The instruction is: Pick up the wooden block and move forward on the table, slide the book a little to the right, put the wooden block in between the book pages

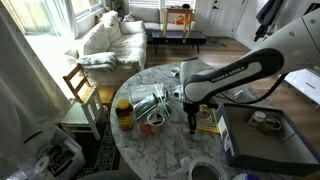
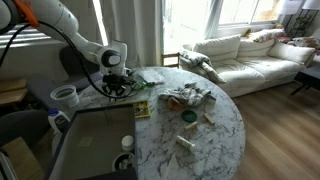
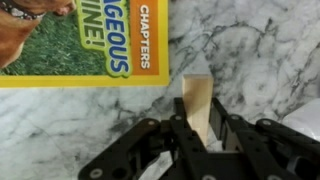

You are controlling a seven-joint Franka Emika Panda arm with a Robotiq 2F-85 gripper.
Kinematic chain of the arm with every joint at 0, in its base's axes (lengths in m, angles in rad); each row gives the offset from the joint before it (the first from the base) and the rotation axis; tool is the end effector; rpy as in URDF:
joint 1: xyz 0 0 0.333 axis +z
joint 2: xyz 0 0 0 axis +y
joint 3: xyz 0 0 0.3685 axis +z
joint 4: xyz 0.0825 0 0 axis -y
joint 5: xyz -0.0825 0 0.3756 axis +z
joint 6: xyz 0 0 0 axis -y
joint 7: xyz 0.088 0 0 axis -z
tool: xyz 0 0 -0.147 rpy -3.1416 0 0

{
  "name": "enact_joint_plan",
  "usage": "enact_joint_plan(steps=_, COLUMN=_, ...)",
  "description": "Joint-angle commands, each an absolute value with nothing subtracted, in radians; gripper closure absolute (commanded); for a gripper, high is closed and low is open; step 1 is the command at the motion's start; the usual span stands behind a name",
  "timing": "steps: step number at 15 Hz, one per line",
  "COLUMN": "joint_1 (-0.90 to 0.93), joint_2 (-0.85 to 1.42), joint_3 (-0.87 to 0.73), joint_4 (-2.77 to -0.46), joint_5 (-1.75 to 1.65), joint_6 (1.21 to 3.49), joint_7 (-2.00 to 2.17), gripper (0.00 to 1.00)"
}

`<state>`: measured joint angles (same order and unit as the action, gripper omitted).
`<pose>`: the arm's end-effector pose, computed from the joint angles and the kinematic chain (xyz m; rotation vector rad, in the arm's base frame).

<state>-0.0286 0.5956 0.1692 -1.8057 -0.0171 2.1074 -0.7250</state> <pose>0.6267 0.0809 0.2086 -2.6856 -1.2340 0.3704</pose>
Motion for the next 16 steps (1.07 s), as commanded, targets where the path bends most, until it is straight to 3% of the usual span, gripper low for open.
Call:
enact_joint_plan(steps=1, joint_1=-0.029, joint_2=0.603, joint_3=0.165, joint_4=-1.805, joint_5=-0.002, joint_6=2.127, joint_7=-0.711, gripper=0.93)
enact_joint_plan(steps=7, joint_1=-0.031, joint_2=0.613, joint_3=0.168, joint_4=-1.887, joint_5=-0.007, joint_6=2.257, joint_7=-0.706, gripper=0.93)
enact_joint_plan(steps=16, joint_1=-0.033, joint_2=0.598, joint_3=0.165, joint_4=-1.881, joint_5=-0.018, joint_6=2.249, joint_7=-0.717, gripper=0.93)
